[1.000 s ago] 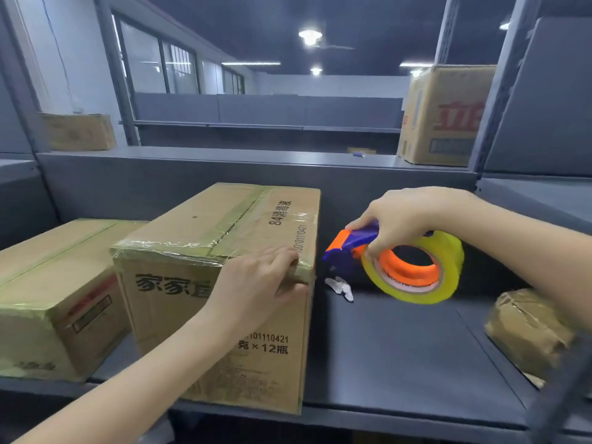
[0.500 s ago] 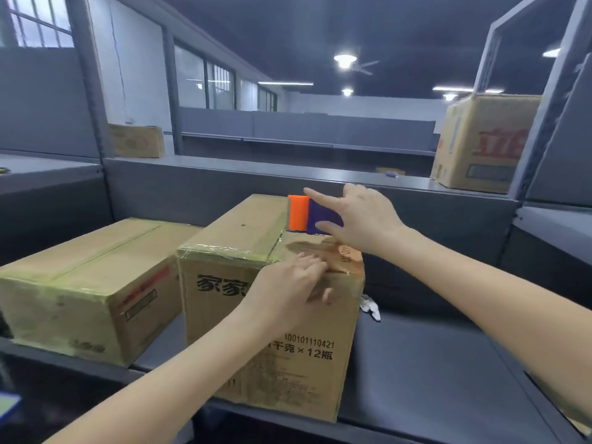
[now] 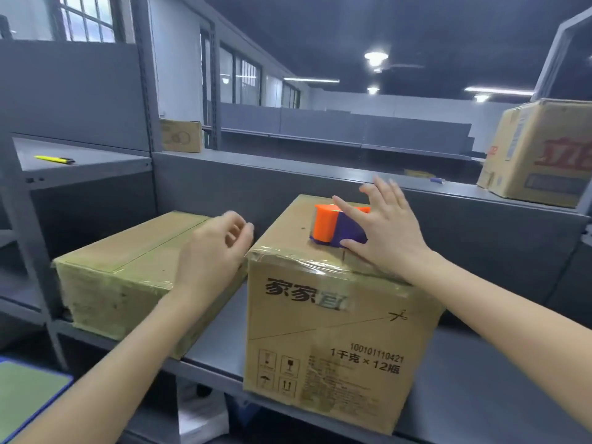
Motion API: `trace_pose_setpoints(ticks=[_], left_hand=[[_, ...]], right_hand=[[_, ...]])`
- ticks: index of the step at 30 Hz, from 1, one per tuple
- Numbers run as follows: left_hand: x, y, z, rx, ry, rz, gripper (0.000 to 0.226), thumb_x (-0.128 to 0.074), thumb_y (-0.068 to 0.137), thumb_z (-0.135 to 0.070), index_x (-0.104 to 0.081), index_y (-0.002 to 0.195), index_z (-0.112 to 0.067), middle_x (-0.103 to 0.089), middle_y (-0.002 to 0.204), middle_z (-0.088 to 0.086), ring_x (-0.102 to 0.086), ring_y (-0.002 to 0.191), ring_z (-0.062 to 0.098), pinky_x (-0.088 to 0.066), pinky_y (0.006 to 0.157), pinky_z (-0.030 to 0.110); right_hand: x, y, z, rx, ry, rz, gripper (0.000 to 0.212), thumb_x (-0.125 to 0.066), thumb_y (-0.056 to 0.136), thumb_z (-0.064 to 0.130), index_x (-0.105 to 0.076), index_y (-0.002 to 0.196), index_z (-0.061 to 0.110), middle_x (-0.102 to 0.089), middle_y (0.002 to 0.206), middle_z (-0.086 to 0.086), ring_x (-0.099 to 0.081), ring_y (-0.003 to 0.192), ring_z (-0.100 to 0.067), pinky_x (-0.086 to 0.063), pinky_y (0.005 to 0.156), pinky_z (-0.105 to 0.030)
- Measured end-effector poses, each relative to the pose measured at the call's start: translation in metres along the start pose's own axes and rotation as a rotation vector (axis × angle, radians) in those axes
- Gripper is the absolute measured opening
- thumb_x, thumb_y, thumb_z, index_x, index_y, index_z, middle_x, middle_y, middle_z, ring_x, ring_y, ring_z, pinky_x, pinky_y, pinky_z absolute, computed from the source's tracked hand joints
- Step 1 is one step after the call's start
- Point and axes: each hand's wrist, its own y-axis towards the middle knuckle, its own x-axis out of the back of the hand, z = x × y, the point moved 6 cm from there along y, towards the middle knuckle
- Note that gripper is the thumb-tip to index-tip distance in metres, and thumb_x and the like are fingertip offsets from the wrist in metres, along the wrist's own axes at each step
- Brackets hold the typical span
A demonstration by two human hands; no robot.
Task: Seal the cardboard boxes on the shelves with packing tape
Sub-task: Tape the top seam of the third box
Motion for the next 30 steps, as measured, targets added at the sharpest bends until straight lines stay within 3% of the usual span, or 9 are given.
trace_pose_setpoints(ticks=[2,4,7,10,14,18,25,27,30], left_hand=[[0.002,0.009,0.028,0.134,-0.035,0.083,0.018,-0.051,0.092,-0.027,-0.057,0.079,-0.016,-0.058,0.074,0.000,-0.055,0.069,0.018,-0.047,0.065,0.034],[-0.008,0.012,0.047,0.248,-0.161,0.217,0.024,-0.049,0.094,-0.024,-0.059,0.077,-0.009,-0.056,0.069,0.004,-0.053,0.064,0.020,-0.047,0.063,0.026],[-0.025,0.007,0.053,0.274,-0.297,0.374,0.036,-0.048,0.096,-0.021,-0.061,0.071,0.000,-0.056,0.062,0.008,-0.051,0.055,0.013,-0.041,0.051,0.012],[-0.036,0.004,0.050,0.229,-0.381,0.439,0.040,-0.048,0.097,-0.022,-0.063,0.064,-0.003,-0.060,0.060,0.007,-0.055,0.052,0.007,-0.045,0.053,0.014],[-0.041,0.006,0.049,0.244,-0.472,0.433,0.048,-0.047,0.097,-0.027,-0.066,0.060,-0.004,-0.066,0.055,0.006,-0.062,0.052,0.014,-0.050,0.054,0.021],[-0.041,0.008,0.047,0.276,-0.445,0.419,0.049,-0.056,0.090,-0.039,-0.069,0.058,-0.004,-0.068,0.057,0.011,-0.067,0.056,0.023,-0.056,0.056,0.029],[-0.041,0.005,0.047,0.254,-0.403,0.479,0.025,-0.061,0.089,-0.019,-0.071,0.068,-0.009,-0.070,0.062,0.005,-0.069,0.061,0.017,-0.058,0.063,0.026],[-0.039,-0.001,0.046,0.182,-0.412,0.433,0.022,-0.061,0.089,-0.020,-0.070,0.069,-0.015,-0.069,0.062,0.000,-0.067,0.060,0.011,-0.055,0.062,0.020],[-0.032,-0.009,0.048,-0.055,-0.140,0.283,0.036,-0.060,0.088,-0.033,-0.054,0.053,-0.025,-0.048,0.045,-0.012,-0.049,0.050,0.003,-0.036,0.050,0.010]], right_hand=[[0.017,0.001,0.026,0.142,0.062,-0.181,0.055,-0.066,0.084,0.037,-0.051,0.135,0.022,-0.049,0.133,-0.021,-0.032,0.135,-0.040,-0.016,0.114,-0.051],[0.024,0.007,0.053,0.292,0.232,-0.251,0.040,-0.065,0.087,0.021,-0.060,0.126,0.014,-0.055,0.128,-0.019,-0.038,0.133,-0.038,-0.022,0.113,-0.048],[0.007,0.023,0.081,0.371,0.519,0.069,0.037,-0.043,0.099,0.024,-0.050,0.135,0.020,-0.045,0.143,-0.003,-0.020,0.143,-0.022,-0.015,0.117,-0.034],[-0.017,0.033,0.100,0.365,0.693,0.322,0.040,-0.033,0.101,0.033,-0.043,0.139,0.029,-0.035,0.148,0.012,-0.006,0.144,-0.009,-0.015,0.117,-0.032],[-0.038,0.034,0.109,0.301,0.879,0.495,0.040,-0.031,0.102,0.032,-0.038,0.141,0.034,-0.033,0.145,0.023,-0.006,0.142,-0.002,-0.013,0.116,-0.025],[-0.040,0.034,0.111,0.299,0.876,0.491,0.041,-0.029,0.101,0.036,-0.040,0.140,0.032,-0.030,0.139,0.029,-0.017,0.141,-0.005,-0.015,0.113,-0.022],[-0.037,0.030,0.114,0.315,0.790,0.469,0.048,-0.033,0.097,0.047,-0.035,0.142,0.033,-0.031,0.149,0.017,-0.016,0.142,-0.005,-0.018,0.116,-0.031],[-0.036,0.029,0.115,0.319,0.779,0.475,0.052,-0.038,0.094,0.051,-0.032,0.143,0.036,-0.029,0.149,0.018,-0.014,0.141,-0.003,-0.017,0.116,-0.030],[-0.035,0.027,0.117,0.339,0.753,0.468,0.055,-0.045,0.093,0.047,-0.028,0.145,0.036,-0.027,0.151,0.015,-0.014,0.142,-0.006,-0.019,0.115,-0.031]])
